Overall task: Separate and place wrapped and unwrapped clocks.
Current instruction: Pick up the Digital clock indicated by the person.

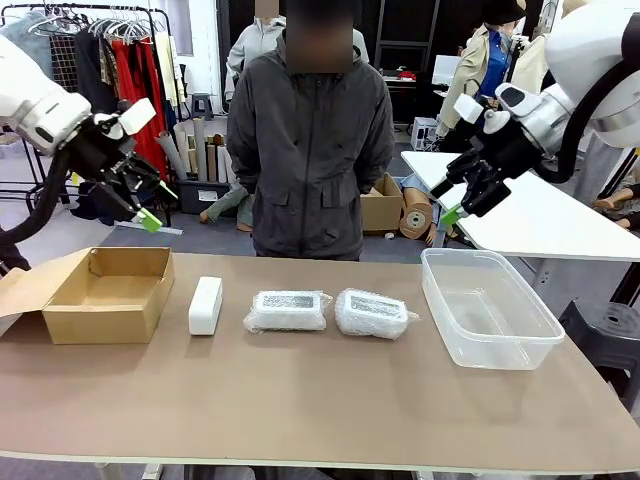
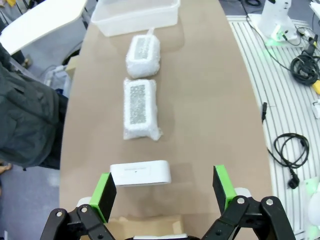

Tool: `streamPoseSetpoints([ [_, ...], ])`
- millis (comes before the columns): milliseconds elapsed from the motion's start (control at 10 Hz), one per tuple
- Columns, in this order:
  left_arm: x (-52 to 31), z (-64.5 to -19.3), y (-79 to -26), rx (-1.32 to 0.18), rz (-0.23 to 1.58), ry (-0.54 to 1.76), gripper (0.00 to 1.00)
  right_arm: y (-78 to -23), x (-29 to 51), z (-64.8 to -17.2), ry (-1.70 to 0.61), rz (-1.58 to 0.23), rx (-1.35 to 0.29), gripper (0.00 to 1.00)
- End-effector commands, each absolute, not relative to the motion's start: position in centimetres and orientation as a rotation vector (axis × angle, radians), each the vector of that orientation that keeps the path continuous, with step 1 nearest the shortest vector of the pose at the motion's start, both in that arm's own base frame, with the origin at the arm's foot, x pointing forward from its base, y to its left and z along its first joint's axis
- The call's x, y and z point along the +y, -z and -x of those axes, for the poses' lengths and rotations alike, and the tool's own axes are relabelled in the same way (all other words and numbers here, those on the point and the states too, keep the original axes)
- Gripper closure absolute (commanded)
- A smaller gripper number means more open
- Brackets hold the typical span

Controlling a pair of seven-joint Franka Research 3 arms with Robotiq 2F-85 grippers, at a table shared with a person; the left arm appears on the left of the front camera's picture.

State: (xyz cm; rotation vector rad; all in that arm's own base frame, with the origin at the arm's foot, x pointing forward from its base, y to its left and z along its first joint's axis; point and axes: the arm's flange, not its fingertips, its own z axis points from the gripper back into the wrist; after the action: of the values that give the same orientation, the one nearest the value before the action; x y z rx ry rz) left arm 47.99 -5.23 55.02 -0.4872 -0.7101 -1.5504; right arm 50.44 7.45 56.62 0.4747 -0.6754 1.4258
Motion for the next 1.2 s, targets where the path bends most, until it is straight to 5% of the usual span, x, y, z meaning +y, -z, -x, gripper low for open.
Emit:
streamPoseSetpoints([
  [0,-4.2,-49.7,-54.6,-0.781,0.528,1.556,0.00,-57.4,5.1,-52.5,-1.396,-0.558,-0.753,0.00],
  [400,-0.4,-52.3,-55.6,-0.846,0.585,1.444,0.00,-58.8,1.0,-53.3,-1.374,-0.588,-0.787,0.00],
  [1100,0.5,-53.5,-56.7,-0.747,0.548,1.454,0.00,-58.4,-1.1,-54.3,-1.376,-0.544,-0.686,0.00],
])
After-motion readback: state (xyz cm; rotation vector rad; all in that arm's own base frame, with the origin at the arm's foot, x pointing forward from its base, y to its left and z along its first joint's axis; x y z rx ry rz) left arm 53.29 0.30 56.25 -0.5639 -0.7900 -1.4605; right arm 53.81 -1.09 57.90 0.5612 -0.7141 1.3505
